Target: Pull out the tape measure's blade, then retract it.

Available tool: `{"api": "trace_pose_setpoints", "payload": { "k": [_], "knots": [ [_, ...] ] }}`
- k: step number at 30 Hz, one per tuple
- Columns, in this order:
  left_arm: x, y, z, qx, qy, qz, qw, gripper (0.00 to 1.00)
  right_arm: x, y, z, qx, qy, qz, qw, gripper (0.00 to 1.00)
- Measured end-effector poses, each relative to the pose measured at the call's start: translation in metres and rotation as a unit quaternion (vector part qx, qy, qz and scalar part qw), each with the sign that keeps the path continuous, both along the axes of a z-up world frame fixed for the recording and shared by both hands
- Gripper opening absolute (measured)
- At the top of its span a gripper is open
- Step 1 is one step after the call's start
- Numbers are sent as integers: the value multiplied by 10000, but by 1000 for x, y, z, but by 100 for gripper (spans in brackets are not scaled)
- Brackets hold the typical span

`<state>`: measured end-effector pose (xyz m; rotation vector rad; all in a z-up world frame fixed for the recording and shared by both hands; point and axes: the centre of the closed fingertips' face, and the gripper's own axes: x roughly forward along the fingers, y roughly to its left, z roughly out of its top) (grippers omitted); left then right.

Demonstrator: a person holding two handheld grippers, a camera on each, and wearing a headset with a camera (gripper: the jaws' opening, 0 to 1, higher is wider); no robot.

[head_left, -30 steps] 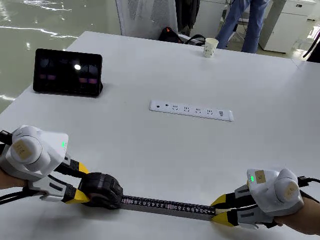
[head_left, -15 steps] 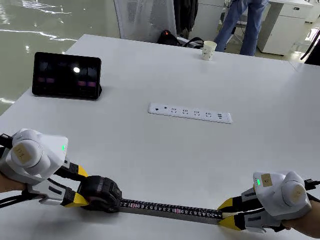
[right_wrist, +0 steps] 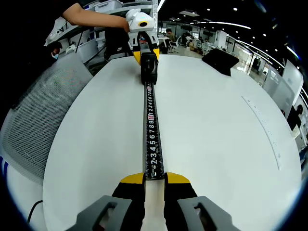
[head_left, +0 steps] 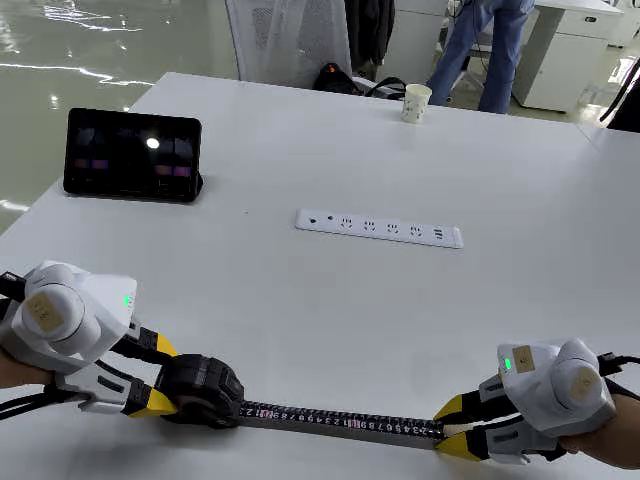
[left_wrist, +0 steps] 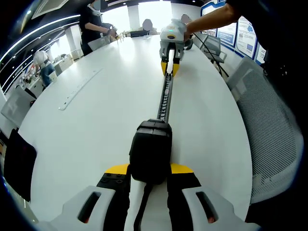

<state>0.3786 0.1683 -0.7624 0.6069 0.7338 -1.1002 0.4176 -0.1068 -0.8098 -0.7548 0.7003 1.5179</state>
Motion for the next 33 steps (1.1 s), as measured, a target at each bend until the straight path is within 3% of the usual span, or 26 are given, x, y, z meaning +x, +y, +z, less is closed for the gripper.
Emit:
{"api": "trace_pose_setpoints", "payload": {
  "k": [19, 33],
  "knots": [
    [0, 0, 0, 148, 20, -4, 9999, 25, 4, 3, 0, -215, -135, -17, 9997, 16],
    [0, 7, 4, 204, 34, 306, 9993, 35, 4, -6, 6, -267, -260, -134, 9992, 32]
  ]
}}
